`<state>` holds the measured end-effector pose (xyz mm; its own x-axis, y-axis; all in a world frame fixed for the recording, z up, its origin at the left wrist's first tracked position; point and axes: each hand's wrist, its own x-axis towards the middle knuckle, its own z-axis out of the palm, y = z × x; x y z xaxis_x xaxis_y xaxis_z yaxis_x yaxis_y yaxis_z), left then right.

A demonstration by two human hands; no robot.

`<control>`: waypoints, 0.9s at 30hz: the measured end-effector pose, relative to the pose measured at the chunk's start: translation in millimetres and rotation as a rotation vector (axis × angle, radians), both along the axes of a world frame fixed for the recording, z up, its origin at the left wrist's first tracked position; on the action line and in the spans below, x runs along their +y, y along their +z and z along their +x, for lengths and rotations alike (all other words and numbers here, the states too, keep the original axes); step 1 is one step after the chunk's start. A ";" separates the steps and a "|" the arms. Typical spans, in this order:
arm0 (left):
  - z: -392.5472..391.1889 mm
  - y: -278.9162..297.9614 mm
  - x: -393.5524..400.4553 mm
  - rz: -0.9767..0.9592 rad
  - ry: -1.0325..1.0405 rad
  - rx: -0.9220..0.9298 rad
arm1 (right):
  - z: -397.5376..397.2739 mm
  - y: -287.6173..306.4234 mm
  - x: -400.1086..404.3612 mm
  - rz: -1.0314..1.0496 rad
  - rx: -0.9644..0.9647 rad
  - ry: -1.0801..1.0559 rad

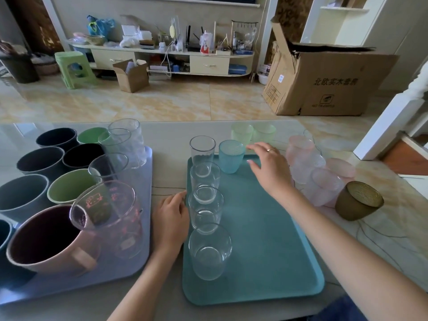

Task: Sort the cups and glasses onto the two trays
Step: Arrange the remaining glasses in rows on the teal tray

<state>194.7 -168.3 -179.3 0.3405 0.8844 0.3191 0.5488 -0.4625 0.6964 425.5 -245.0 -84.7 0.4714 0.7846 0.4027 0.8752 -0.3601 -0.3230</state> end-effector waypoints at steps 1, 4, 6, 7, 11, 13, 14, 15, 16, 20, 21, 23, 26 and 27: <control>0.0 0.8 -0.7 -0.004 0.000 -0.008 | 3.0 5.8 -11.8 0.017 -0.017 -0.027; -1.2 2.3 -1.8 -0.001 -0.005 -0.012 | 10.0 17.3 -60.1 0.070 0.016 -0.135; -1.6 2.7 -2.6 -0.002 -0.017 -0.014 | 13.6 18.6 -94.6 0.087 0.017 -0.231; -2.0 2.7 -2.6 -0.010 -0.018 -0.018 | 15.4 18.1 -107.5 0.087 0.025 -0.279; -5.4 2.6 -4.2 -0.014 -0.042 -0.012 | 25.5 14.9 -124.6 0.010 0.108 -0.440; -7.2 3.4 -6.6 -0.009 -0.062 -0.010 | 28.8 11.5 -124.0 -0.090 0.119 -0.459; -8.0 3.8 -7.6 -0.014 -0.068 -0.018 | 30.1 9.2 -122.9 -0.119 0.127 -0.455; -8.4 3.9 -8.0 -0.018 -0.073 -0.026 | 31.6 6.0 -121.5 -0.131 0.139 -0.449; -9.0 3.5 -7.6 -0.021 -0.077 -0.033 | 32.6 2.8 -119.8 -0.138 0.147 -0.448; -10.3 3.6 -7.9 -0.069 -0.075 -0.056 | 34.3 -3.6 -114.7 -0.135 0.127 -0.471; -10.3 4.6 -8.5 -0.070 -0.070 -0.054 | 34.7 -4.2 -114.9 -0.130 0.128 -0.475; -10.1 5.7 -8.9 -0.060 -0.065 -0.053 | 34.3 -5.7 -116.1 -0.157 0.120 -0.483; -9.9 5.1 -8.3 -0.060 -0.064 -0.062 | 32.2 -6.0 -116.2 -0.172 0.111 -0.477; -9.8 4.9 -8.5 -0.060 -0.067 -0.064 | 30.6 -4.9 -116.1 -0.162 0.104 -0.472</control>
